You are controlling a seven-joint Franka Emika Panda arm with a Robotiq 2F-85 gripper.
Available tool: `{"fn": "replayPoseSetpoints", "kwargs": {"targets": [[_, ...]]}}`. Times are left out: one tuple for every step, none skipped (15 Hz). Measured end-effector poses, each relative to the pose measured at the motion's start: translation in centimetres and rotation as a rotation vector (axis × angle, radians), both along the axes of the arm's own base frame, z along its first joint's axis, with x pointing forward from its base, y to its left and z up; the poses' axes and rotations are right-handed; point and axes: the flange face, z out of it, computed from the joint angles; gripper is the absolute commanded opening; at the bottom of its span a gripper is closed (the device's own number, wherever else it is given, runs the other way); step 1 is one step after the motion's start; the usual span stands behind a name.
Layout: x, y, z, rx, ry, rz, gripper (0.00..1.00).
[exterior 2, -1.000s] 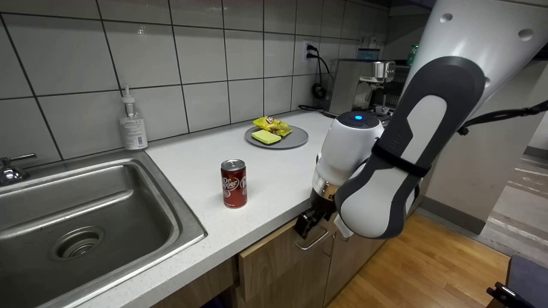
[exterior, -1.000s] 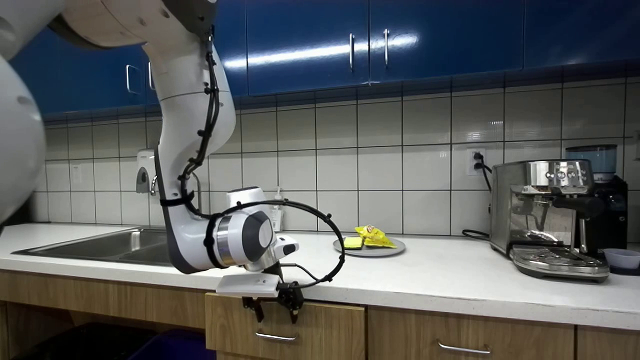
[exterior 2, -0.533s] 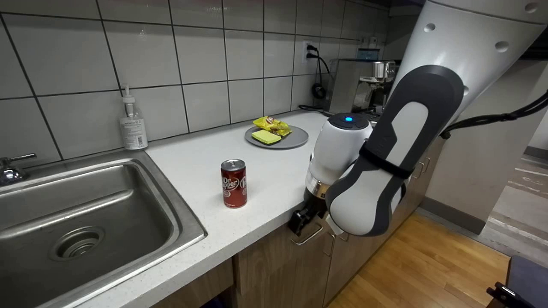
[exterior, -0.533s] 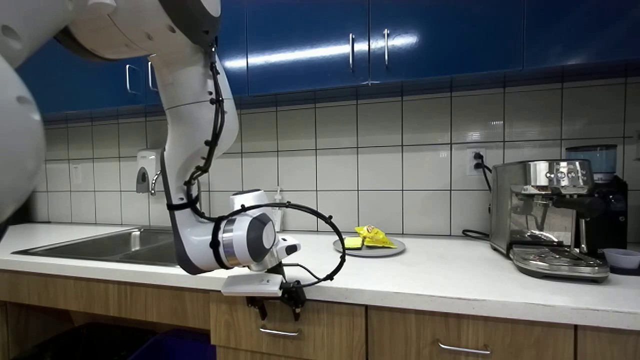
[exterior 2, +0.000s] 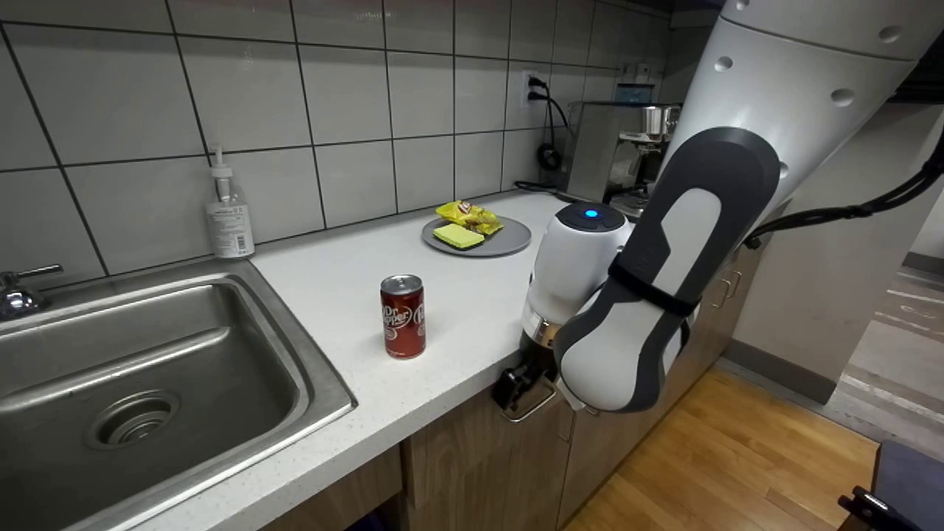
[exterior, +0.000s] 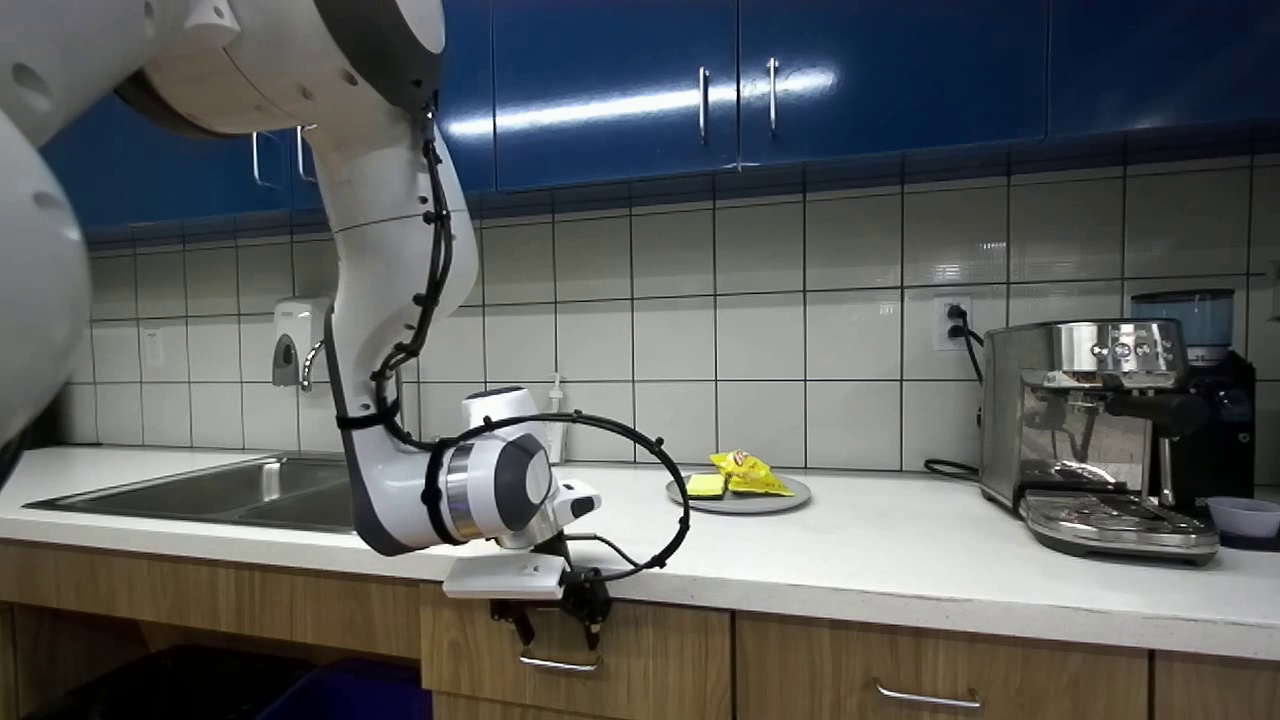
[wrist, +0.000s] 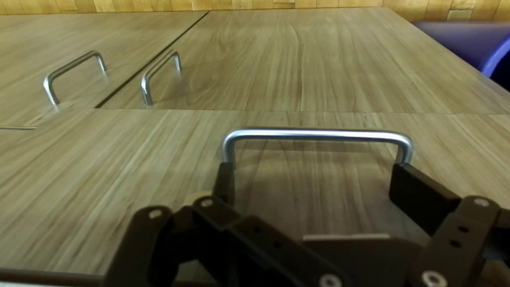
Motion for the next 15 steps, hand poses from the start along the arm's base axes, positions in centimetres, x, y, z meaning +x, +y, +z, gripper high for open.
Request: {"fn": "replayPoseSetpoints", "kwargs": {"targets": [[0.0, 0.0, 0.0, 0.0, 0.0, 0.0, 1.0], [0.0, 0.0, 0.0, 0.0, 0.0, 0.0, 1.0], [0.0, 0.0, 0.0, 0.0, 0.0, 0.0, 1.0], [0.0, 0.0, 0.0, 0.0, 0.0, 0.0, 1.0], [0.0, 0.0, 0.1, 0.001, 0.0, 0.0, 1.0], [-0.1, 0.0, 0.2, 0.001, -0.001, 0.0, 1.0], [-0.1, 0.0, 0.3, 0.001, -0.002, -0.002, 1.0], [-0.2, -0.1, 0.7, 0.002, -0.005, -0.004, 1.0], [-0.4, -0.1, 1.1, 0.003, -0.008, -0.005, 1.0], [-0.5, -0.1, 1.8, 0.006, -0.015, -0.006, 1.0], [-0.7, -0.1, 2.6, 0.008, -0.022, -0.007, 1.0], [-1.0, 0.0, 3.4, 0.011, -0.028, -0.009, 1.0], [-1.4, 0.0, 4.2, 0.013, -0.033, -0.009, 1.0], [-1.9, 0.1, 4.8, 0.016, -0.035, -0.009, 1.0], [-2.4, 0.3, 5.4, 0.019, -0.036, -0.008, 1.0]]}}
